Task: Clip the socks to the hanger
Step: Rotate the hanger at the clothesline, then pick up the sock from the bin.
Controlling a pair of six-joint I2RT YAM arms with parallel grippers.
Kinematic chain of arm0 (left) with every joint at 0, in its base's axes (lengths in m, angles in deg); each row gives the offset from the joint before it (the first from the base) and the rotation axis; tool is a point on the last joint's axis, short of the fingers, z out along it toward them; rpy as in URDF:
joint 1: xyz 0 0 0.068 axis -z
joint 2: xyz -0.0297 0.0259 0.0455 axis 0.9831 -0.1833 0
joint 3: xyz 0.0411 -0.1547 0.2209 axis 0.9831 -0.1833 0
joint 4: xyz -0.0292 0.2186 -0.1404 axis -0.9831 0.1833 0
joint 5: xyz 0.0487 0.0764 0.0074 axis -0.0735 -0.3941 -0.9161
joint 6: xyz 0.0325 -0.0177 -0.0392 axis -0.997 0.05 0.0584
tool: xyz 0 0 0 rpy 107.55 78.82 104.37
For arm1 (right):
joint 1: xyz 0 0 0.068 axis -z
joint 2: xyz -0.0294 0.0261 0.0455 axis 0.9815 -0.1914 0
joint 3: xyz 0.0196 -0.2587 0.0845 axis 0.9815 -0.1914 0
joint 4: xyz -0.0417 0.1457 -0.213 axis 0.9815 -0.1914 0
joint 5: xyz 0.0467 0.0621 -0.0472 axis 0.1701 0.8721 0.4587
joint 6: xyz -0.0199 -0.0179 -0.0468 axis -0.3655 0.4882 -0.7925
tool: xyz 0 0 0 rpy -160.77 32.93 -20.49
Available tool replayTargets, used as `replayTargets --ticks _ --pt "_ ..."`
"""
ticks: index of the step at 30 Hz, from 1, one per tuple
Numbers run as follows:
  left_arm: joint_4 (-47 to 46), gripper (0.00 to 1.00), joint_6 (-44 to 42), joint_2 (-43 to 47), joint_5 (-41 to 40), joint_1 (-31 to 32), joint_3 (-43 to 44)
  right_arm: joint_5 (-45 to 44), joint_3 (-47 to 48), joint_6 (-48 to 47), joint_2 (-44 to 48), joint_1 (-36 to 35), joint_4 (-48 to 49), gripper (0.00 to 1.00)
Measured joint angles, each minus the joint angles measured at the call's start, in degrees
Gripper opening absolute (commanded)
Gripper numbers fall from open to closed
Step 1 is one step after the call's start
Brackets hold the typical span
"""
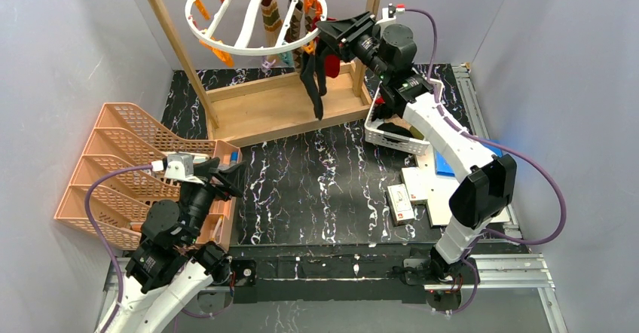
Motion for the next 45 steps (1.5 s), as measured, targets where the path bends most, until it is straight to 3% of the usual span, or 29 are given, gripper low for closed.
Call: replayTargets --ticks 11,23,32,39,45 --pt "0.39 0.78 -0.02 0.13 -0.28 0.00 -0.59 1.81 3.85 1.36 -0.83 3.04 -0.17 0.46" --pt "1.14 0.78 -0.52 0.13 -0.44 0.00 -0.66 3.69 5.11 2.12 -3.89 6.19 -0.87 0.69" --pt "1.29 0.79 -0.68 0.13 -0.66 0.00 -0.66 6.29 5.55 2.03 -3.96 6.88 -0.63 0.77" --pt "1.42 0.79 -0.68 0.13 -0.63 0.00 -0.66 6.32 -2.14 -0.17 3.89 6.86 -2.60 0.79" --pt "1.46 0.81 -0.61 0.13 -0.63 0.00 -0.70 6.29 -5.01 -5.90 12.74 6.80 -4.55 0.76"
